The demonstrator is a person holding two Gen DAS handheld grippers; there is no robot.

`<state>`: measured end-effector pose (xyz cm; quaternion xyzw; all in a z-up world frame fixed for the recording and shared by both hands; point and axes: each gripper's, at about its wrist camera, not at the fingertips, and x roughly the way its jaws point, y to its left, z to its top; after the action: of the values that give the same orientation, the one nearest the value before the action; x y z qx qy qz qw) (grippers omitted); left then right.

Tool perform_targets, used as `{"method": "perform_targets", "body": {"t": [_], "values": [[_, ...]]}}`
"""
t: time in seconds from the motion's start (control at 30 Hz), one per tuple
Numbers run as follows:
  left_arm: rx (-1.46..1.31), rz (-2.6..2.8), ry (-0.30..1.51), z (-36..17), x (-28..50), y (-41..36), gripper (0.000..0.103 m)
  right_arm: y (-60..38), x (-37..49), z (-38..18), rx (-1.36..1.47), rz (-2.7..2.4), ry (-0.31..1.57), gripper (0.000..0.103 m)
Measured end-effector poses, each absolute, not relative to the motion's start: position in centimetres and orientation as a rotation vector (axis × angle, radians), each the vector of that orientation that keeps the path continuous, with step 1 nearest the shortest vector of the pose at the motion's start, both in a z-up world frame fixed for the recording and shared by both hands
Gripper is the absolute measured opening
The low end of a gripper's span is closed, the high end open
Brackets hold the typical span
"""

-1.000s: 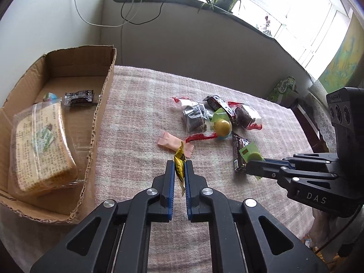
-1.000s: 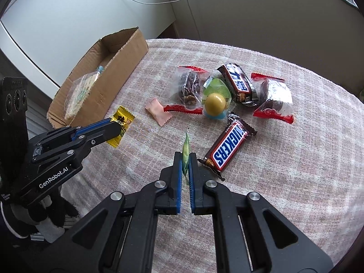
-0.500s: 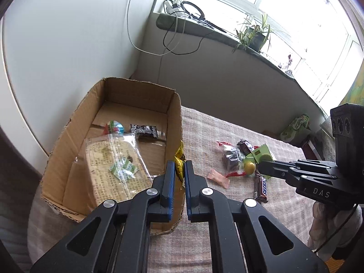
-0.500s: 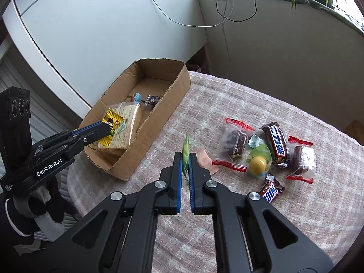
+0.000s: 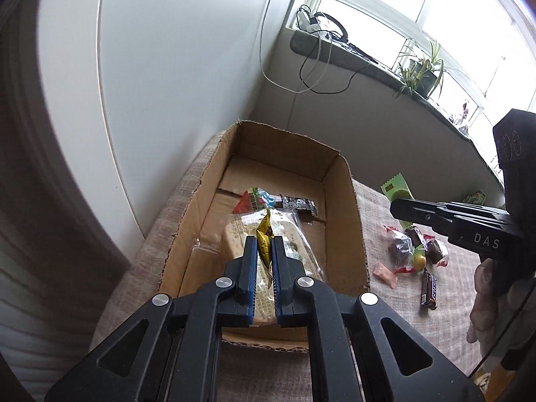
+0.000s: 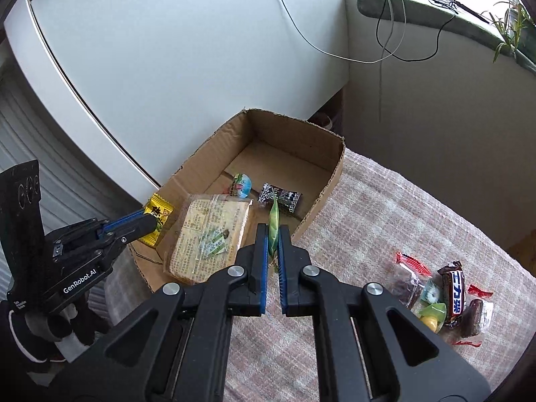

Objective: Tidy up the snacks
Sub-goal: 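Lower both candies into the box and open both grippers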

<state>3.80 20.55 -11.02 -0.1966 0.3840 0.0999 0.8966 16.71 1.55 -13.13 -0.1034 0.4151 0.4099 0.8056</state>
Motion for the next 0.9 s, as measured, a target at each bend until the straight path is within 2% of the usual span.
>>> {"method": "perform_targets", "body": {"t": [0.67,0.7,0.73,0.8,0.87,0.9], "values": [[-0.363,0.241,0.833,-11.2,4.0,21.1,0.008,5.6,17.3,-14.8,-0.264,0.907,0.921,0.006],[-0.361,0.241,0.836,-11.2,4.1,21.0,0.01,5.6,17.2,-14.7,-0.267,0.9,0.918,0.012],[-0.36,0.244,0.84,-11.1,4.1,21.0,0.016,5.5,17.2,-14.6,-0.272,0.891,0.909,0.018],[-0.355,0.248,0.839,-11.0,4.1,21.0,0.017,5.3,17.0,-14.2,-0.266,0.885,0.887,0.054],[-0.352,0.252,0.837,-10.9,4.0,21.0,0.017,4.9,16.8,-13.8,-0.253,0.886,0.869,0.063],[-0.355,0.253,0.838,-10.9,4.0,21.0,0.017,4.8,16.8,-13.7,-0.25,0.888,0.867,0.063]]}}
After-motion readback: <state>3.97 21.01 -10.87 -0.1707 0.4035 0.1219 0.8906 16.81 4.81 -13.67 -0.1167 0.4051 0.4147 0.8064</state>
